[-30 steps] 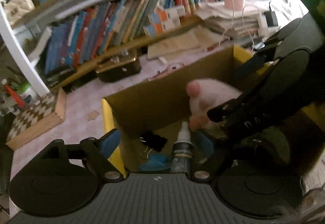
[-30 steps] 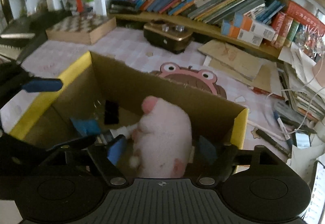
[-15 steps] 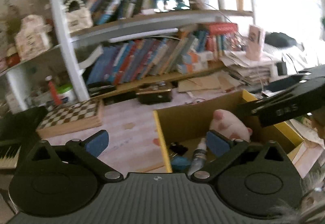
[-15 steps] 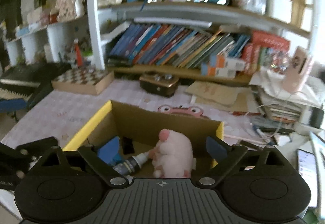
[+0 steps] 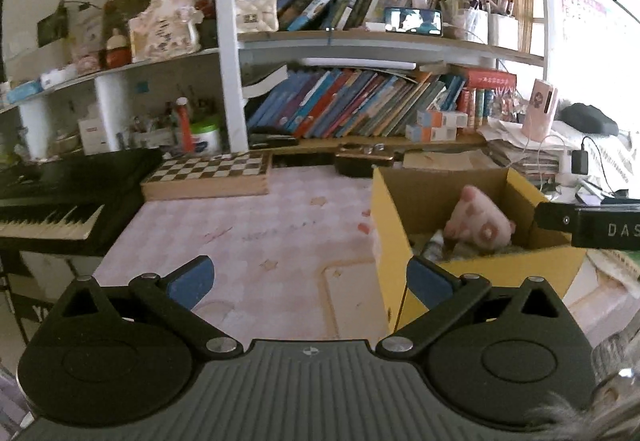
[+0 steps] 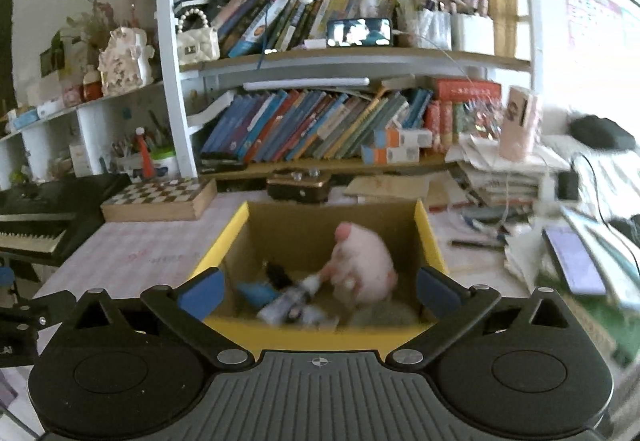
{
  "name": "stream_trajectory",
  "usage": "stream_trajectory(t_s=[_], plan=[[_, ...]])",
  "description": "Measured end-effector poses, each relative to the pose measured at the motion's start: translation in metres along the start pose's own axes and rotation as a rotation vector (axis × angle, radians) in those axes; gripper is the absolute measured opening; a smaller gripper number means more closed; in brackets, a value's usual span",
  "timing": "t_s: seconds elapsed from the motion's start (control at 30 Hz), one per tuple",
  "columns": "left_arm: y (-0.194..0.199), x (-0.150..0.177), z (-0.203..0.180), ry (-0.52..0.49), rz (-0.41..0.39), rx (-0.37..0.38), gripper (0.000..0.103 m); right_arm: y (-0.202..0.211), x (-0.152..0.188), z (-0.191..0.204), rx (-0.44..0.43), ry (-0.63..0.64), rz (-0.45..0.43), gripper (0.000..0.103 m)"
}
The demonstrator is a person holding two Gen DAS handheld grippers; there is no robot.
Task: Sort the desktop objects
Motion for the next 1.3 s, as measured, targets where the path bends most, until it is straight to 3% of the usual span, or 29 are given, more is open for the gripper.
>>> stream_trajectory(t_s=[0.33, 0.6, 1.3], plan=[[0.036, 0.051, 0.039, 0.002, 0.020, 0.002, 0.103, 0.036, 0.072, 0.044, 0.042, -0.039, 0.060, 0.103], [0.048, 0.088, 0.061, 0.037, 0.083, -0.055, 0.103, 0.060, 0.113, 0.074, 0.067, -0.035, 0.093, 0.103], [0.061, 0.116, 0.080, 0.036, 0.156, -0.036, 0.103, 0.069, 0.136, 0.104, 0.059, -0.006, 0.150, 0.103]])
Point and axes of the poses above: each gripper's, at about its wrist camera, not at the fingertips, and y roughly against the way its jaws point, z to its left, x to its underside, the point moved 3 cm from there along -y, roughly the way its jaws point, and after that the axes turned 14 degrees about z, right-handed, at the moved point
